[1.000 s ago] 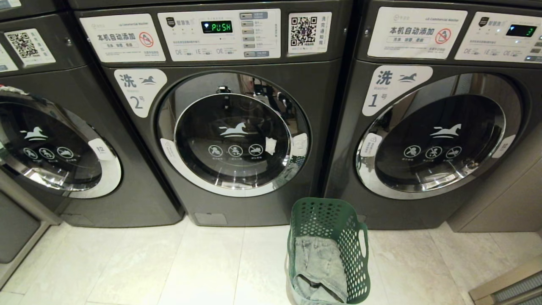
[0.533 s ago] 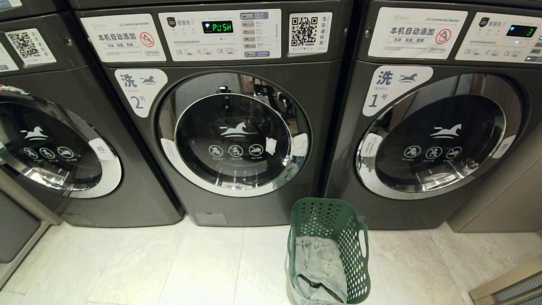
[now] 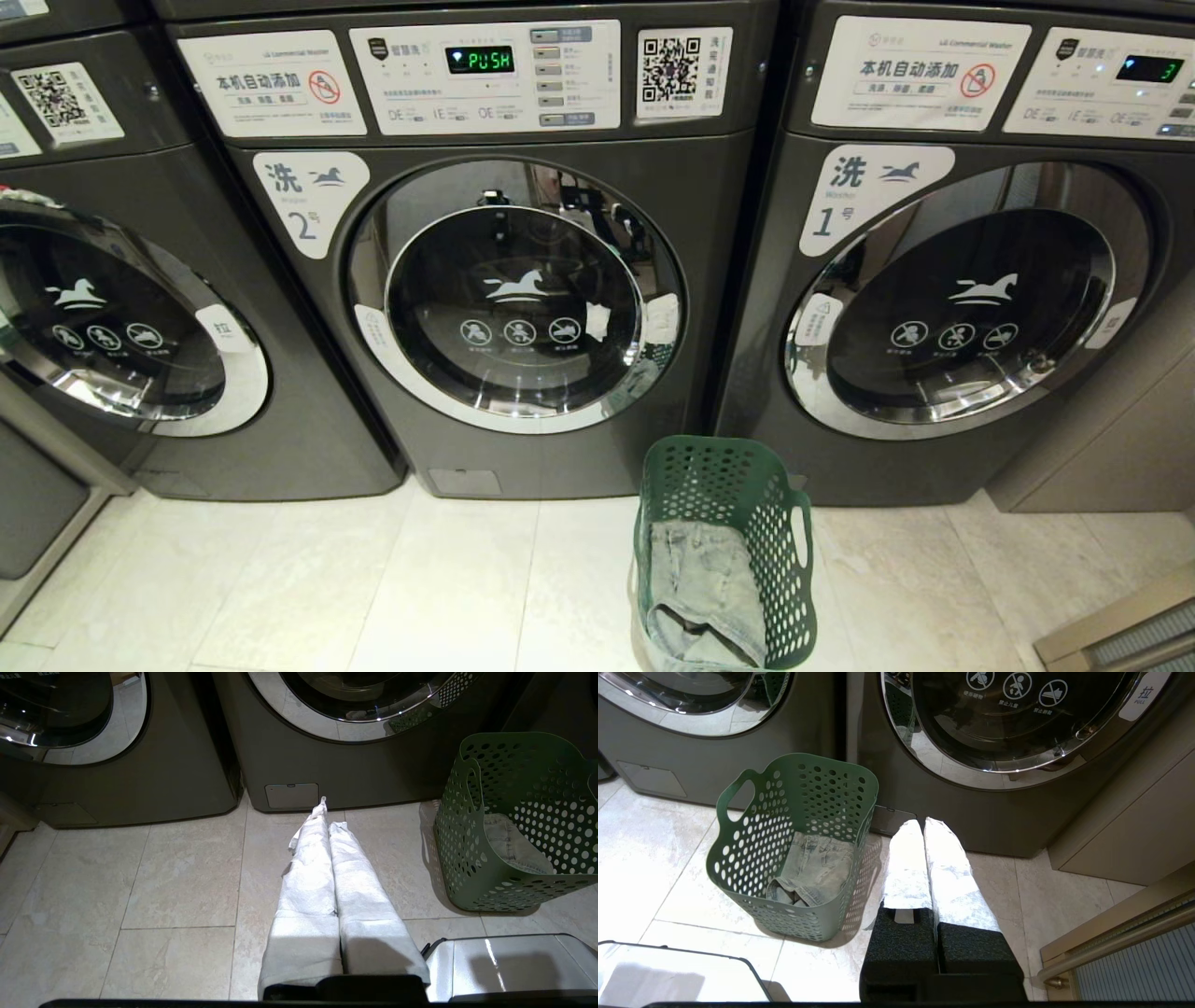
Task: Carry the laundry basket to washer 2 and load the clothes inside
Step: Open the lid of the washing machine
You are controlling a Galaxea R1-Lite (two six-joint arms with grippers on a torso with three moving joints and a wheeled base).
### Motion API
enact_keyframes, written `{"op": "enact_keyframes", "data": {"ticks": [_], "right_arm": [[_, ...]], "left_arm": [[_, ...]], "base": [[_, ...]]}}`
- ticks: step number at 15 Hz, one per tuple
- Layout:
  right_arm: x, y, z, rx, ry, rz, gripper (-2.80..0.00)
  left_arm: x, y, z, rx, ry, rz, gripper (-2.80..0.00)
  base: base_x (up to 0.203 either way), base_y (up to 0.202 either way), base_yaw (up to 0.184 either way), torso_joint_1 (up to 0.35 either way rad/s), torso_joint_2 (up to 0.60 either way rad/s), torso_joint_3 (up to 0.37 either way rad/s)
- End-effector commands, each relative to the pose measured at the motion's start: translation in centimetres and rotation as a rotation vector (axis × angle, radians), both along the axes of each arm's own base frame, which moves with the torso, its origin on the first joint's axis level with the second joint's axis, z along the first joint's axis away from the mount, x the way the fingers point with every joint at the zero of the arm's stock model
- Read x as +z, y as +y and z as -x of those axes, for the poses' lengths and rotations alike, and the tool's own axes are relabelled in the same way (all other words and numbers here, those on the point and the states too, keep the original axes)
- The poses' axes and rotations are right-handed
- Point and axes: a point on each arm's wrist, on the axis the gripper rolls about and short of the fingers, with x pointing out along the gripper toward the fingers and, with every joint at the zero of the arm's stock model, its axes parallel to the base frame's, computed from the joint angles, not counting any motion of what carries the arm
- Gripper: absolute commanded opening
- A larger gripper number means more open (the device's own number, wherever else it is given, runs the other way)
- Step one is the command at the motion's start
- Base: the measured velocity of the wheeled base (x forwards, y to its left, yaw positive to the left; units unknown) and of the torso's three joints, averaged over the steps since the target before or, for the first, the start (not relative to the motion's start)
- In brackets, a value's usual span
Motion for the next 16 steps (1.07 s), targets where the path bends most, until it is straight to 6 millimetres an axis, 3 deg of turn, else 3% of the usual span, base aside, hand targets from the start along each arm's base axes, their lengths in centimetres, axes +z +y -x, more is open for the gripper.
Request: {"op": "enact_keyframes", "data": {"ticks": [1, 6, 16], "right_arm": [[0.0, 0.0, -0.01, 0.001, 0.001, 0.001, -2.8], [0.0, 0.0, -0.01, 0.002, 0.001, 0.005, -2.8], [0.0, 0.0, -0.01, -0.001, 0.001, 0.0, -2.8]], "left_arm": [[-0.02, 0.0, 0.01, 0.001, -0.001, 0.0, -2.8], [0.0, 0.0, 0.01, 0.0, 0.001, -0.001, -2.8], [0.0, 0.0, 0.01, 0.0, 0.001, 0.0, -2.8]], "base": [[0.0, 0.0, 0.0, 0.0, 0.0, 0.0], [0.0, -0.034, 0.004, 0.001, 0.0, 0.001], [0.0, -0.194, 0.002, 0.003, 0.0, 0.003]]}}
